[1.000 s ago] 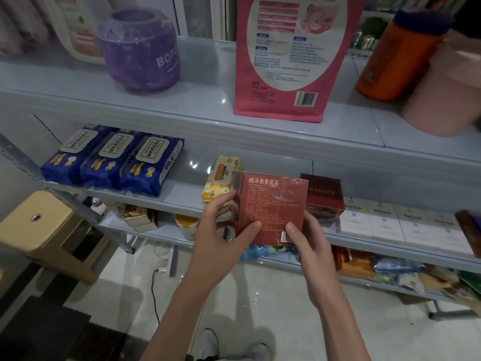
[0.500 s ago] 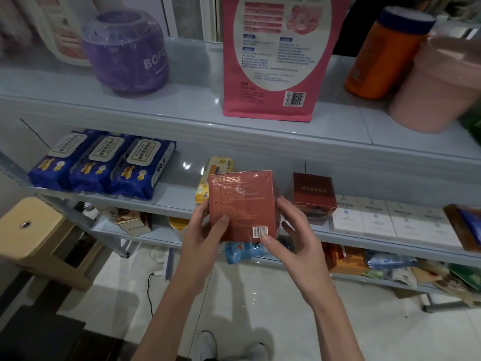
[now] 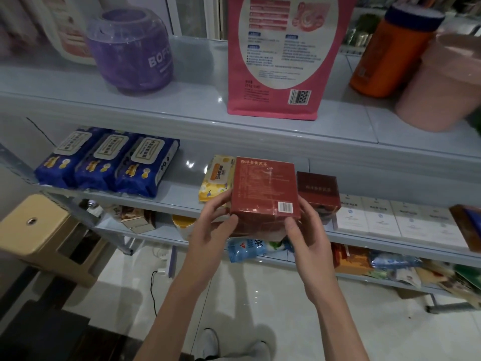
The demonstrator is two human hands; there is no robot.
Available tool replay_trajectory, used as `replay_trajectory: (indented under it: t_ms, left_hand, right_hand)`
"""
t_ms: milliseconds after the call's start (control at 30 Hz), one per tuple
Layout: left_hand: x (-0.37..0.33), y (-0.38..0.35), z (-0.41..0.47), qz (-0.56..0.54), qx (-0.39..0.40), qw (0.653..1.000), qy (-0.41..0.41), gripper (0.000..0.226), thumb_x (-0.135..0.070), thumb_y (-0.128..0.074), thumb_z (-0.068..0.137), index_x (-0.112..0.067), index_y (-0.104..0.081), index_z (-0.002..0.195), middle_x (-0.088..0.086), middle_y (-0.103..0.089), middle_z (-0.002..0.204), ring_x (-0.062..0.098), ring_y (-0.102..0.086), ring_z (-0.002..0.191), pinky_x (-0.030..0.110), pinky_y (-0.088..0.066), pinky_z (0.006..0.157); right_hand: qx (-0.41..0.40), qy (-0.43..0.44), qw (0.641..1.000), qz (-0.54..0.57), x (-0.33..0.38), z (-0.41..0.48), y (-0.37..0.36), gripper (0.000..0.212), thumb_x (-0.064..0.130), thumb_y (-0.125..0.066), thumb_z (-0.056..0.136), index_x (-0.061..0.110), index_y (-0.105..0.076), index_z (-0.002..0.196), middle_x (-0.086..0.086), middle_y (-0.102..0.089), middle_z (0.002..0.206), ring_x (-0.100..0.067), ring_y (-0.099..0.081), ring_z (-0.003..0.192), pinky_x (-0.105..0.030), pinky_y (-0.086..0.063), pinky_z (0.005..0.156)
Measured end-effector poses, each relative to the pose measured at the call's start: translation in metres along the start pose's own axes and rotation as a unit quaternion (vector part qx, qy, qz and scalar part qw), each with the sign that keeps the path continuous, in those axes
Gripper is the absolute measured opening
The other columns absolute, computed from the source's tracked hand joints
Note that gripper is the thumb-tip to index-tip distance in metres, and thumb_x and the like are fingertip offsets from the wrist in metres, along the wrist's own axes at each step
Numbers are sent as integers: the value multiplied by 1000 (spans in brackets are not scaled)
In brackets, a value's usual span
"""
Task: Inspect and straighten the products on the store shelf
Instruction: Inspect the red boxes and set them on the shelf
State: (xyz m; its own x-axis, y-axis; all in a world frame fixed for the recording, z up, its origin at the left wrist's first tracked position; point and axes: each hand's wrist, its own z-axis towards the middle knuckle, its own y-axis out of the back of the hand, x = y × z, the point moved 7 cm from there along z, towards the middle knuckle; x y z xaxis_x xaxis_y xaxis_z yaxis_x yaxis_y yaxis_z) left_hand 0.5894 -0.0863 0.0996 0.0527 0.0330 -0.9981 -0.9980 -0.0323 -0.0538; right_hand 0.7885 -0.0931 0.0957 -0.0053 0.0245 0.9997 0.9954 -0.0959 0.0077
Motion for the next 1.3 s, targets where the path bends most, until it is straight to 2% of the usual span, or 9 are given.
replay_trajectory:
  t_ms: [100, 233, 367, 533, 767, 900, 1033, 1167, 1300]
  left_hand:
    - [0, 0, 1, 47, 5, 999, -21, 52, -35, -64, 99, -34, -50, 148, -1, -51, 143, 17, -53, 128, 26, -56, 94]
    - [-3, -4, 2, 118, 10, 992, -33, 56, -38, -58, 94, -44, -44, 148, -3, -44, 137, 9, -50, 122, 18, -54, 92]
    - [-4, -5, 3, 118, 15, 993, -24, 57, -41, -55, 93, -45, -41, 148, -3, -42, 137, 6, -49, 122, 12, -51, 89]
    - [4, -4, 0, 69, 7, 998, 7, 60, -37, -57, 95, -37, -41, 153, -3, -49, 144, 6, -50, 129, 9, -51, 84]
    - [6, -4, 0, 12, -1, 999, 40, 62, -55, -61, 89, -34, -49, 147, -7, -62, 137, 11, -59, 126, 27, -58, 92]
    - [4, -3, -1, -18, -28, 998, 50, 43, -49, -60, 95, -23, -54, 128, -3, -66, 125, 1, -66, 108, 15, -55, 80]
    - [10, -1, 2, 12, -36, 997, 64, 44, -46, -65, 82, -23, -51, 117, 0, -65, 124, 9, -68, 110, 23, -59, 79]
    - [14, 0, 4, 56, -10, 997, 53, 62, -49, -67, 84, -32, -49, 140, 0, -60, 135, 15, -63, 121, 31, -60, 92]
    - [7, 2, 3, 112, -20, 993, 20, 56, -46, -67, 85, -37, -50, 138, -11, -58, 136, 4, -56, 124, 30, -59, 93]
  right_hand:
    - [-20, -43, 999, 22, -9, 1, 3, 43, 56, -55, 90, 59, -52, 134, 22, -62, 136, 2, -60, 124, -22, -57, 93]
    - [-26, -69, 997, 16, -17, 1, 3, 58, 64, -44, 92, 49, -47, 147, 19, -60, 141, -2, -54, 132, -34, -48, 110]
    - [-24, -73, 997, 9, -15, 1, 2, 59, 61, -42, 93, 45, -45, 150, 19, -60, 140, 4, -55, 128, -19, -50, 96]
    - [-5, -61, 998, 18, -7, -1, -1, 40, 57, -49, 94, 67, -49, 133, 21, -52, 146, 7, -52, 129, -11, -54, 86]
    - [9, -45, 999, 5, -2, -2, -3, 46, 56, -58, 91, 68, -50, 135, 22, -47, 142, 3, -55, 126, -17, -57, 85]
    - [5, -48, 999, 10, 1, -4, -3, 40, 72, -51, 89, 57, -58, 126, 22, -62, 133, -4, -62, 121, -22, -56, 86]
    - [-3, -53, 998, 16, 0, -4, -5, 40, 47, -59, 90, 39, -55, 129, 15, -66, 124, 0, -68, 107, -17, -57, 78]
    - [5, -47, 999, -11, -3, -3, -6, 40, 47, -64, 90, 55, -53, 127, 13, -58, 139, -7, -63, 122, -17, -58, 81]
    - [3, -46, 999, -12, -4, -3, -4, 42, 37, -65, 94, 54, -52, 130, 20, -59, 136, 1, -62, 118, -12, -56, 78]
